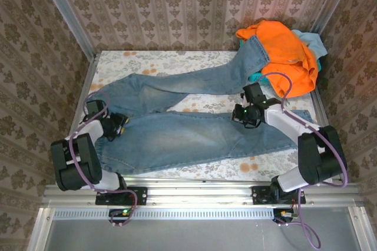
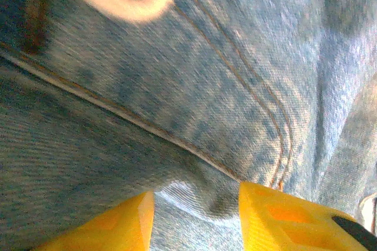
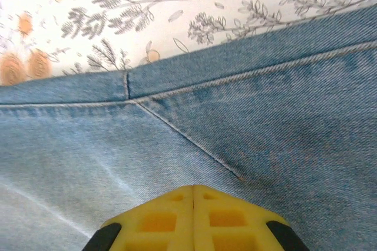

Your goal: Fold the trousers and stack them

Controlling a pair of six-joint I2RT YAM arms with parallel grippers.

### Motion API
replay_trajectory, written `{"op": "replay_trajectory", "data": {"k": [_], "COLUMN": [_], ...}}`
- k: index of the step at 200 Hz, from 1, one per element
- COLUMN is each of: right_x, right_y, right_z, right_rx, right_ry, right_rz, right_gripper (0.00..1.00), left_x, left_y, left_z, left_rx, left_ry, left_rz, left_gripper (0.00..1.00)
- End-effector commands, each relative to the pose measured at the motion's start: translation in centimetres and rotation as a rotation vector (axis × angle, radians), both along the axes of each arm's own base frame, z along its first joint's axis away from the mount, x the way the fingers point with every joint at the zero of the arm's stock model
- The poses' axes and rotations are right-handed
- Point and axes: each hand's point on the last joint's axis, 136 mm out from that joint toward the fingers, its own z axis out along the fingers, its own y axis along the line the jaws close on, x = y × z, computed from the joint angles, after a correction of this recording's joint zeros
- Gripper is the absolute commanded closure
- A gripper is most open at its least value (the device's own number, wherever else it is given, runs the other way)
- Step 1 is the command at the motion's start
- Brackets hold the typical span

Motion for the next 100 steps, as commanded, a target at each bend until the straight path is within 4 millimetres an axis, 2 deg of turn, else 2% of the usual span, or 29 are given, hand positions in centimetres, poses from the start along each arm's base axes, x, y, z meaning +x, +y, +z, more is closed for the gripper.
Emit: {"op": "replay_trajectory", "data": {"k": [1,6,10,24,43,69,100], "right_x": [-0.5,-0.5,-0.5,-0.6,-0.8,-0.7,0.0], "right_y": [-1.0,-1.2,-1.3,-1.7,-2.1,-2.4,-2.3], "right_z": [1.3,1.3,2.3,3.4,4.5,5.2,5.3], "right_rx": [-0.008,-0.01,-0.004,0.0,-0.001,-0.002,0.006], "right_ry": [-0.016,-0.013,-0.042,-0.066,-0.099,-0.123,-0.131], "right_rz": [-0.033,-0.036,-0.04,-0.047,-0.053,-0.065,-0.077], "right_gripper": [0.91,0.91,0.91,0.91,0.9,0.9,0.87], "left_x": [-0.2,-0.2,-0.2,-0.2,0.3,1.2,2.8], "left_y": [1.4,1.7,2.0,2.9,2.8,0.7,-3.8], "left_z": [0.7,0.8,0.9,1.3,2.6,6.3,10.5], "left_rx": [0.018,0.022,0.026,0.031,0.055,0.186,0.349], "left_ry": [0.008,0.009,0.012,0.005,-0.02,-0.067,-0.131], "left_rz": [0.039,0.048,0.057,0.077,0.053,-0.072,-0.284], "left_gripper": [0.6,0.61,0.62,0.63,0.63,0.59,0.52]}}
